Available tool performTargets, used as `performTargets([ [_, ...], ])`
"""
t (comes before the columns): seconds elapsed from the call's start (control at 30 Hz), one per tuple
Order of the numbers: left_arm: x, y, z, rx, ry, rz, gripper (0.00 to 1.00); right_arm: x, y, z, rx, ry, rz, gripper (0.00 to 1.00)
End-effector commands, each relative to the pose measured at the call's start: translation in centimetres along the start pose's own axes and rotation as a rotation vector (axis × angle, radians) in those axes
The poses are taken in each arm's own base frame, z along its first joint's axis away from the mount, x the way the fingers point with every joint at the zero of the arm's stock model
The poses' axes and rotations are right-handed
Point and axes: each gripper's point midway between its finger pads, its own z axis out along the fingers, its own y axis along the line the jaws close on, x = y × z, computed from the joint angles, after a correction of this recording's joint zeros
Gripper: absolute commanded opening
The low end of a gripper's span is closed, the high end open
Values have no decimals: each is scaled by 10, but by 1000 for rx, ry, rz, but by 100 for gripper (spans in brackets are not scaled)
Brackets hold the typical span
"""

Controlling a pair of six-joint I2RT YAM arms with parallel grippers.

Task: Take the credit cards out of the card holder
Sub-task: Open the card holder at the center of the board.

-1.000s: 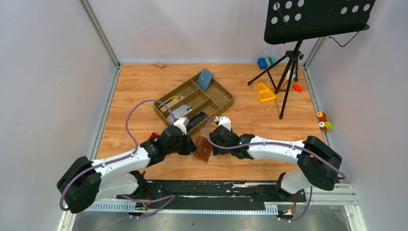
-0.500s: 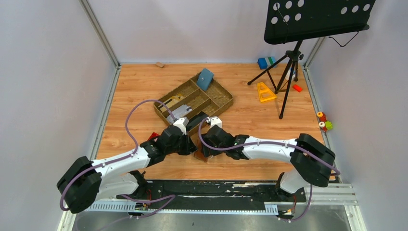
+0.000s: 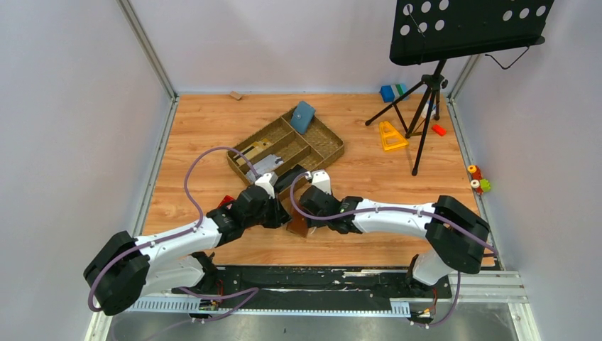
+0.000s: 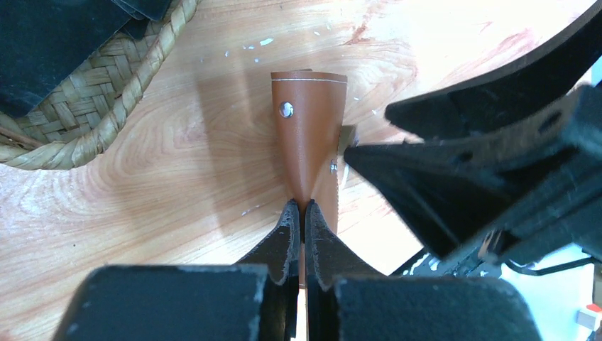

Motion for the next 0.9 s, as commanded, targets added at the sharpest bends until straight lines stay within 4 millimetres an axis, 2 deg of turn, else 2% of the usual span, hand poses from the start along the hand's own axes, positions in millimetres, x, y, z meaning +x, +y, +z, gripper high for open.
performTargets([
  [0.0,-7,-9,-4,33,-26,3,0,10,-60,-5,236,6,-64,47],
  [0.2,-4,-9,-4,33,-14,1,0,11,-73,-8,278,5,-68,45],
  [0.47,-1,-8,-1,34,1,7,0,-7,-56,-26,75,-82,-15,46],
  [0.67,2,-8,1,37,18,15,0,-7,-67,-24,20,-33,39,45],
  [0.73,2,-8,1,40,18,17,0,-7,-64,-25,-23,-28,35,45],
  [0.87,3,-7,1,38,21,19,0,-10,-42,-32,-173,-64,3,45],
])
